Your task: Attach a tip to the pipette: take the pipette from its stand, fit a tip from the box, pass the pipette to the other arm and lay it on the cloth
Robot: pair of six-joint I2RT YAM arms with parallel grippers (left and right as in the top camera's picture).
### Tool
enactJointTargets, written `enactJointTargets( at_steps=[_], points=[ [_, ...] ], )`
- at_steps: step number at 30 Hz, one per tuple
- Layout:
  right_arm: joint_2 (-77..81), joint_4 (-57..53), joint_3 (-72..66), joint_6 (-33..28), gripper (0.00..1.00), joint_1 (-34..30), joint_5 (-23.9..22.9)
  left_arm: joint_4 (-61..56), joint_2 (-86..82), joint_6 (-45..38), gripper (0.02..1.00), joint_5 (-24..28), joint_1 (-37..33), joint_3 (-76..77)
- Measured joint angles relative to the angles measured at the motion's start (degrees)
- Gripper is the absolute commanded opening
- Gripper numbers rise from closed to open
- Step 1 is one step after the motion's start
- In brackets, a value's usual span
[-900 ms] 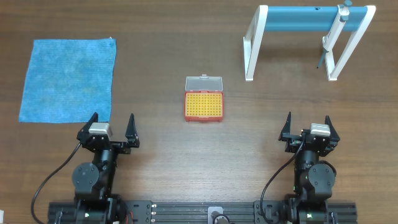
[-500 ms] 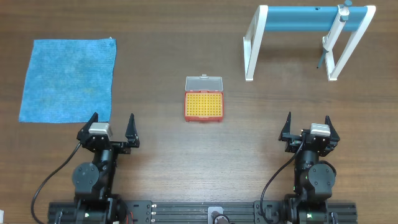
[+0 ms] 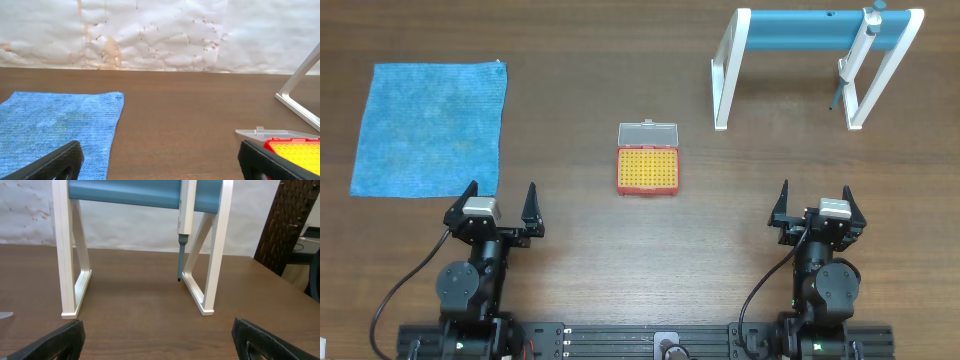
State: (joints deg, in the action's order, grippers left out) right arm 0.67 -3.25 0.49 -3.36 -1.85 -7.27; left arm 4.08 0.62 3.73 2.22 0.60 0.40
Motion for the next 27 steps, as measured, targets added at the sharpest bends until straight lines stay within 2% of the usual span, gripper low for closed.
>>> enactJointTargets(
  at_steps=[25, 27],
  points=[
    [0.31, 0.63, 0.00, 0.02, 0.963, 0.00, 0.00, 0.00, 0.00, 0.00, 0.996, 0.00, 0.00, 0.00],
    [11.06, 4.55, 2.75, 0.02, 0.963, -1.22, 0.17, 0.02, -0.07, 0.00, 0.998, 0.24, 0.00, 0.00]
  ],
)
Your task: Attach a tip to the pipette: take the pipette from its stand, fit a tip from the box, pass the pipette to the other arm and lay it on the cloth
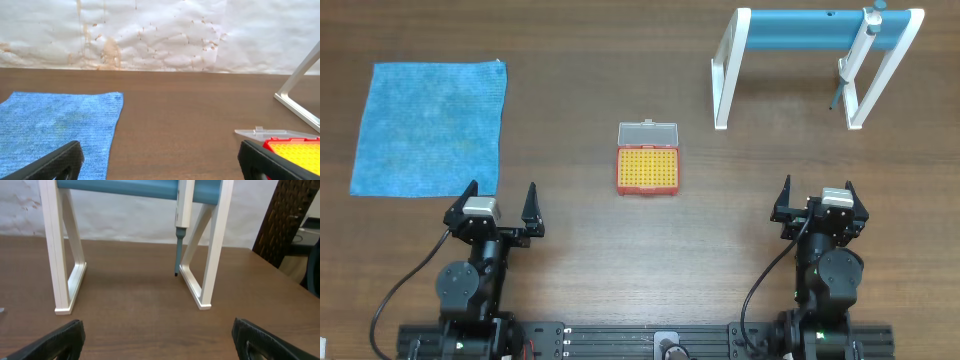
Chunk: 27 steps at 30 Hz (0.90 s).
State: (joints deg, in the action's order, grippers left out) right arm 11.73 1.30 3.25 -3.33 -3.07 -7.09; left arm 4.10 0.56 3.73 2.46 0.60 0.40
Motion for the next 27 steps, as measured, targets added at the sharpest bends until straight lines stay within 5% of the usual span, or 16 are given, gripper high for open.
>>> enactJointTargets(
  at_steps=[3, 7, 12, 17, 27],
  points=[
    [25.03, -0.28, 19.93, -0.68, 0.963, -0.22, 2.23, 0.11, 0.02, -0.02, 0.998, 0.17, 0.00, 0.09],
    [36.81, -4.48, 34.60, -1.07, 0.963, -4.92, 10.25, 0.15, -0.04, -0.22, 0.998, 0.22, 0.00, 0.09],
    [43.85, -5.49, 38.12, -5.84, 0.963, -20.57, 24.90, 0.13, -0.07, -0.24, 0.996, 0.22, 0.00, 0.09],
    [53.48, -4.09, 41.62, -11.72, 0.963, -22.29, 31.80, 0.13, -0.04, -0.24, 0.998, 0.20, 0.00, 0.09],
    [67.38, 13.00, 43.65, -0.37, 0.963, -26.80, 42.42, 0.13, -0.04, -0.44, 0.998, 0.22, 0.00, 0.09]
  ],
)
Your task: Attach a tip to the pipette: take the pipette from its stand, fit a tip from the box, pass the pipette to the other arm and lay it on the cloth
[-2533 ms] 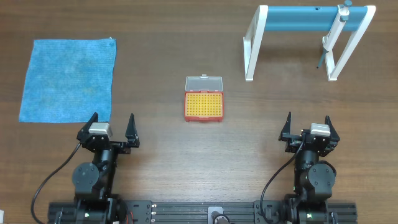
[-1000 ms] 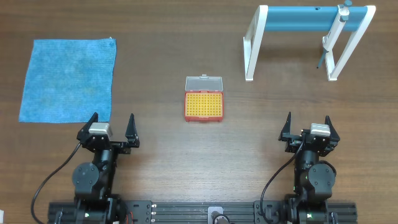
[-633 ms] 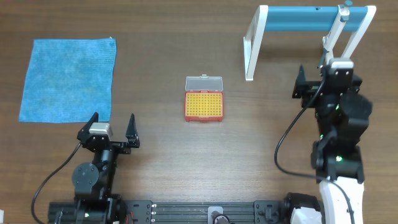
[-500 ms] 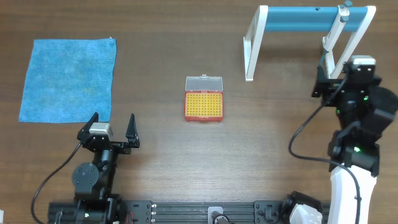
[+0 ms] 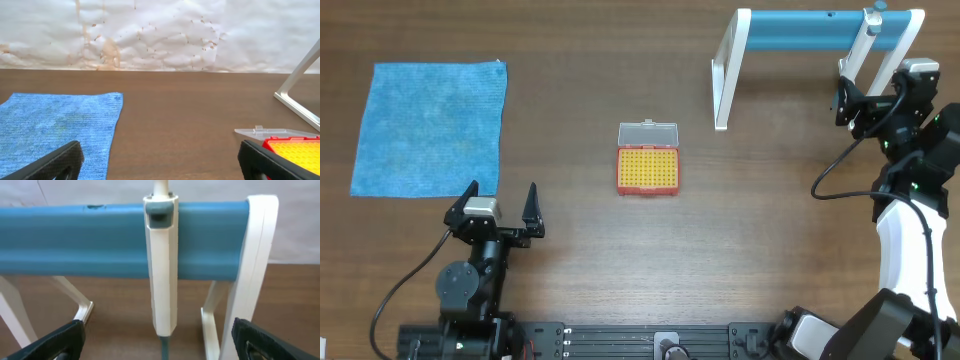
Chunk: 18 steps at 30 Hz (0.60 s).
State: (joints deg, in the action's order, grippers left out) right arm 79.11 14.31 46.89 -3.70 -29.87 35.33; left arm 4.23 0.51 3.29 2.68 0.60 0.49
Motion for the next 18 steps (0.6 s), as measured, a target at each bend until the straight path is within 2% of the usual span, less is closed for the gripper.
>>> enactJointTargets(
  at_steps=[13, 18],
  points=[
    [9.05, 14.05, 0.00, 2.19, 0.963, 0.15, 0.87, 0.00, 0.00, 0.00, 0.998, 0.00, 0.00, 0.00],
    [11.50, 17.16, 0.00, 2.19, 0.961, 2.71, 0.83, 0.00, 0.00, 0.00, 0.996, 0.00, 0.00, 0.00]
  ],
)
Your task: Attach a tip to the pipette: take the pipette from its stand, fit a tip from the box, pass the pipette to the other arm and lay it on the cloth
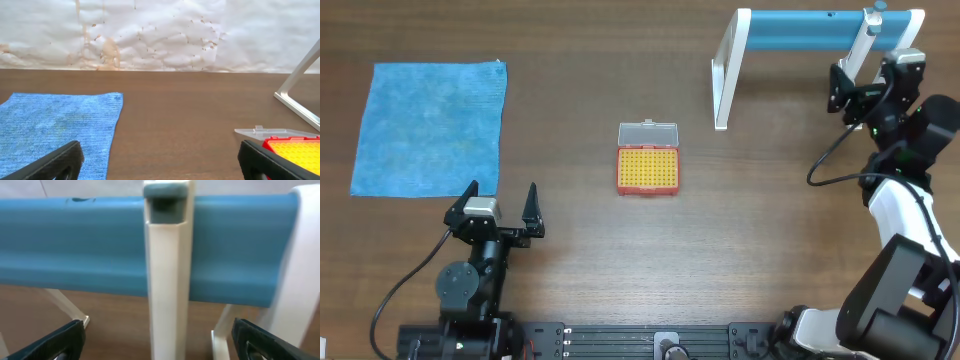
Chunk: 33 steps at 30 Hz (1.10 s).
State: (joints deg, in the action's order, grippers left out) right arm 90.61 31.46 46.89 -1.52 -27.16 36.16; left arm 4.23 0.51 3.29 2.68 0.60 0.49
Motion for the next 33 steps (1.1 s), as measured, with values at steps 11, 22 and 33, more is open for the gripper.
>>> enactJointTargets(
  at_steps=[11, 22, 33],
  points=[
    [3.10, 2.49, 0.02, -0.07, 0.910, 1.73, -4.59, 0.00, 0.00, 0.00, 0.996, 0.00, 0.00, 0.00],
    [6.71, 6.29, 1.46, -0.02, 0.827, 3.72, -4.79, 0.00, 0.00, 0.00, 0.996, 0.00, 0.00, 0.00],
    [6.91, 7.13, 1.62, 0.39, 0.448, 3.72, -6.27, 0.00, 0.00, 0.00, 0.996, 0.00, 0.00, 0.00]
  ],
)
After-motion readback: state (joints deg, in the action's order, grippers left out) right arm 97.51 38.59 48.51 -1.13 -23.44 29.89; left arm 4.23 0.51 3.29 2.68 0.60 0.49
